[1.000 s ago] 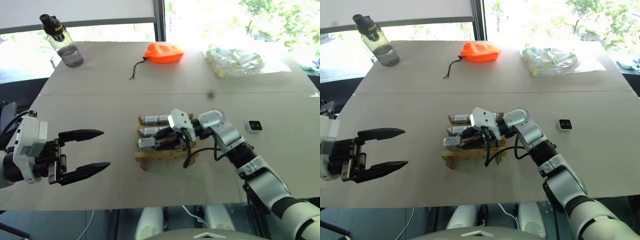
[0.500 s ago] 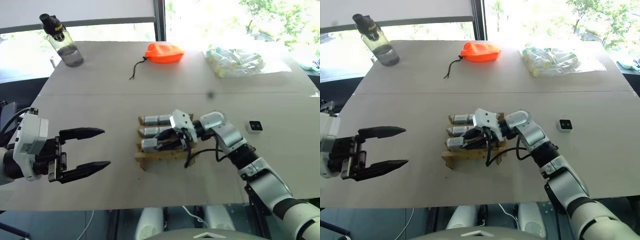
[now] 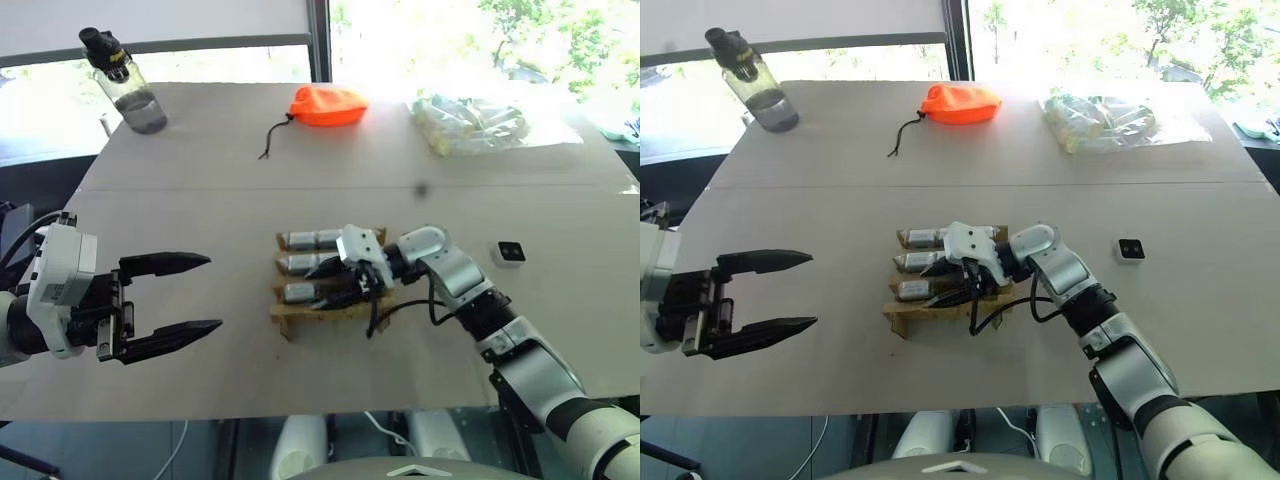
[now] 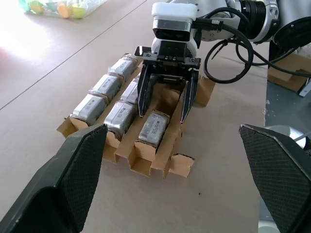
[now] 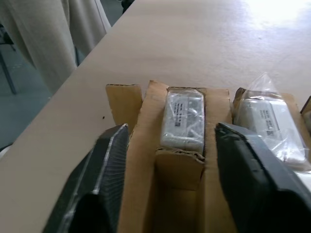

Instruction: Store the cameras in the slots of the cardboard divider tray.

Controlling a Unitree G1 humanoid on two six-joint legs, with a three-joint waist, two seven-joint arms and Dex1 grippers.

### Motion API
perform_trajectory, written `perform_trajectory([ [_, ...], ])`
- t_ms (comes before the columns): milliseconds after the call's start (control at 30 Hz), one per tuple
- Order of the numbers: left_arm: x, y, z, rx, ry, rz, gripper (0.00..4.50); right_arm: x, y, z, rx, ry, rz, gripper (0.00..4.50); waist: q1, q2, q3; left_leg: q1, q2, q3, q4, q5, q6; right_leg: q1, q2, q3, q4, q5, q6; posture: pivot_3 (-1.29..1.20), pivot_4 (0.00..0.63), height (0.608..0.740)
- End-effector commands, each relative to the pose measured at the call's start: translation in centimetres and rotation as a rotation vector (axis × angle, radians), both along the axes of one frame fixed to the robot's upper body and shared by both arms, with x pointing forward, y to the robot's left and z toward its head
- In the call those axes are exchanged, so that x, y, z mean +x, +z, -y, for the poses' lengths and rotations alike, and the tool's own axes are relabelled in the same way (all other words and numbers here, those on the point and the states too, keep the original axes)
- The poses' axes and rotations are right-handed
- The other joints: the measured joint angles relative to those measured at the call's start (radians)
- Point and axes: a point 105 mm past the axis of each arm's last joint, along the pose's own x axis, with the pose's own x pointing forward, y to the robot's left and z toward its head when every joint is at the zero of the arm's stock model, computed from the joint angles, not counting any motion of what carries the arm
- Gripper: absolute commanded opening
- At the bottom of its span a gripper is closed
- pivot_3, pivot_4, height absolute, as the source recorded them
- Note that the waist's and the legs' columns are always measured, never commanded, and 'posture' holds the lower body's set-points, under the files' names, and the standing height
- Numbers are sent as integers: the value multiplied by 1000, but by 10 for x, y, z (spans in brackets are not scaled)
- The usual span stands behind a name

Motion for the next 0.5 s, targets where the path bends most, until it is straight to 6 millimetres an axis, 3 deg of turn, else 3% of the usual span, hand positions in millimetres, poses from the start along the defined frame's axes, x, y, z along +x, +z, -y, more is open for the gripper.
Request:
perform_trajectory([
  [33,-1,3,3,10,-13,13,4500,-11,29,4,62,20,70,3800,2,1,0,0,0,0,0,0,0,0,0,0,0,0,0,0,150,740],
  [267,-1,2,10,-13,-38,12,4500,-10,67,48,116,-176,211,3800,4,0,0,-1,-1,-1,0,0,0,0,-1,-1,-1,0,0,0,150,740],
  [367,0,6,14,-36,-62,18,4500,-2,70,74,96,-334,255,3800,5,0,0,-1,-1,-1,0,0,0,0,-1,-1,-1,0,0,0,150,740],
  [500,5,9,20,-35,-105,24,4500,13,63,121,109,-677,230,3800,7,-1,0,-1,-1,-1,0,0,0,0,-1,-1,-1,0,0,0,150,740],
])
